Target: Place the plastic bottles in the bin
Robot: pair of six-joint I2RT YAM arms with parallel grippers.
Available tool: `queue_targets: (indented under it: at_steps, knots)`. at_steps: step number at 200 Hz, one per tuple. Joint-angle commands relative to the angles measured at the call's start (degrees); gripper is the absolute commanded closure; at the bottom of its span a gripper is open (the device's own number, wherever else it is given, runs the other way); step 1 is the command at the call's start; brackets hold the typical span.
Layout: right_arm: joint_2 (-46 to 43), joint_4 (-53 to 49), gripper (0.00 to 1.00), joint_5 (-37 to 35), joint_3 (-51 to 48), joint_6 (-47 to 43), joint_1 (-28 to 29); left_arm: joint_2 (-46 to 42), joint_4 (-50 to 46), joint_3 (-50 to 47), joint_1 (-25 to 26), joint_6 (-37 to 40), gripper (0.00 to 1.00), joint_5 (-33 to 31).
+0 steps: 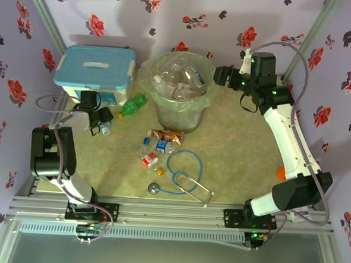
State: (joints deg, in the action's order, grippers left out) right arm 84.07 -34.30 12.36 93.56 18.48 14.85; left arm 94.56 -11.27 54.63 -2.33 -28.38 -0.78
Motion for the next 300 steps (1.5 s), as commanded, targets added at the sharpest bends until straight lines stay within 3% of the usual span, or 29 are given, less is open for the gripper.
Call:
queue_targets:
  at_steps: [1,55,118,139,164,234,300]
  knots:
    - [0.36,1.52,0.13,1.26,-0.58,0.67,-0.73,0.76,0.11,-0.04,-0.49,0.08,0.40,0.52]
    - [0.76,1.96,0.13,1.67,-0.35,0.75,-0.91,-4.50,-2.61,-0.31,-0.64,-0.22,0.43,0.25]
    - [1.27,2.40,0.13,2.22,-0.31,0.99,-1.00,-17.45,-8.72,0.51,-0.05,-0.43,0.42,1.25]
    - [1.59,2.56,0.13,2.57,-0.15,1.04,-0.99,-23.01,-11.32,5.38,2.07,2.31,0.44,1.26]
    - [2.13,3.34,0.13,3.35,-0.28,1.70,-1.00,-24.45,-16.57,18.23,6.26,8.11,0.48,1.93]
    - [3.60,4.42,0.13,4.93,-0.39,2.63,-0.96,-11.62,-15.12,49.15,29.73,20.12,0.51,1.74]
    - [3.27,3.17,0.13,3.95,-0.74,0.13,-0.96,15.53,-27.67,81.92,40.64,26.14,0.53,6.90]
